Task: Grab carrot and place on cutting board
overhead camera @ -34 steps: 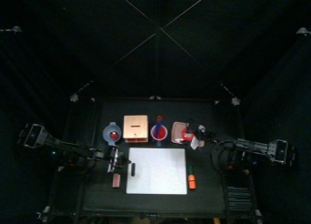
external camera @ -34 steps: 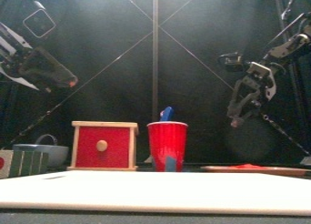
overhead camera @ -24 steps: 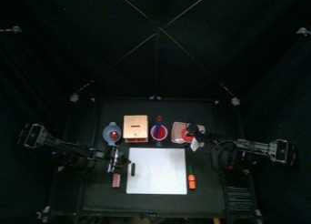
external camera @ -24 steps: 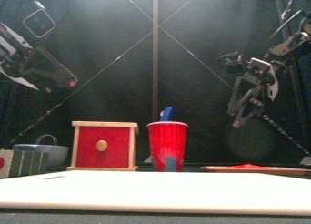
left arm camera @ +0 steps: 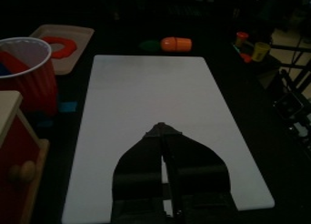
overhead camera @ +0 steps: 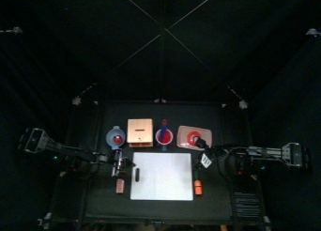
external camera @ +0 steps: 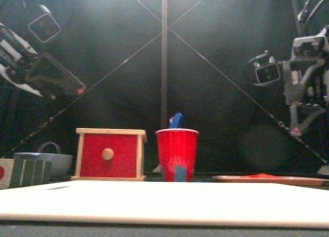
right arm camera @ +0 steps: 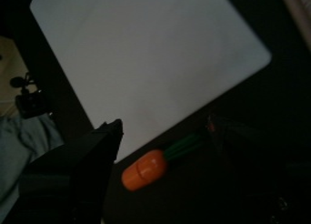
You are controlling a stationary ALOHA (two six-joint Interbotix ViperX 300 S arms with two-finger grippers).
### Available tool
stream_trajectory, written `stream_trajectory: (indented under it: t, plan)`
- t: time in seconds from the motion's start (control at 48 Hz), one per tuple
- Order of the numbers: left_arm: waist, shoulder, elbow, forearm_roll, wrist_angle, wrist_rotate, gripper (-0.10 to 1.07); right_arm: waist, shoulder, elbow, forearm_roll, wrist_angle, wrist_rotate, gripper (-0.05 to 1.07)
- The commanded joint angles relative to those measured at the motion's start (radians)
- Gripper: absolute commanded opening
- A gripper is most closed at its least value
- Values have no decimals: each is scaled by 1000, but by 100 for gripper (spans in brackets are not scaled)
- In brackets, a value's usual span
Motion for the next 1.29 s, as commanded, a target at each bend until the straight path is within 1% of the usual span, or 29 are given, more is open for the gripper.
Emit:
stream_trajectory:
  t: [0.0,0.083,0.146,0.25,0.312,0.458,0.542,0.562,0.625,0.792,0.917,1.042,1.167,1.271]
  plan:
    - [3,-3,-17,0,-6,0,28,14,-8,8,72,54,-2,104]
    - [3,-3,-15,-2,-5,0,28,28,-6,20,133,94,0,104]
    - [3,-3,-17,0,-5,0,28,41,-5,23,163,98,20,104]
    - [3,-3,-15,0,-6,0,28,75,-2,28,146,81,103,104]
    - [2,-3,-15,0,-5,0,28,94,2,29,95,72,170,104]
    - [2,-3,-15,0,-5,2,28,146,9,26,-109,35,414,104]
    - [3,-3,-15,-2,-5,0,28,190,14,21,-232,8,572,104]
    - [3,-3,-15,-2,-5,0,28,210,14,23,-278,0,630,104]
    - [3,-3,-14,-2,-5,0,28,259,18,21,-360,-14,749,104]
    - [3,-3,-14,0,-6,2,28,411,35,11,-518,-35,1042,104]
    - [3,-3,-14,0,-5,5,28,488,74,-5,-606,-54,1220,104]
    - [3,-3,-11,0,-5,5,28,558,147,-35,-692,-77,1364,104]
    - [3,-3,-6,2,-6,6,28,592,209,-71,-756,-86,1447,104]
    - [8,-3,-3,2,-6,5,28,606,252,-91,-765,-81,1479,104]
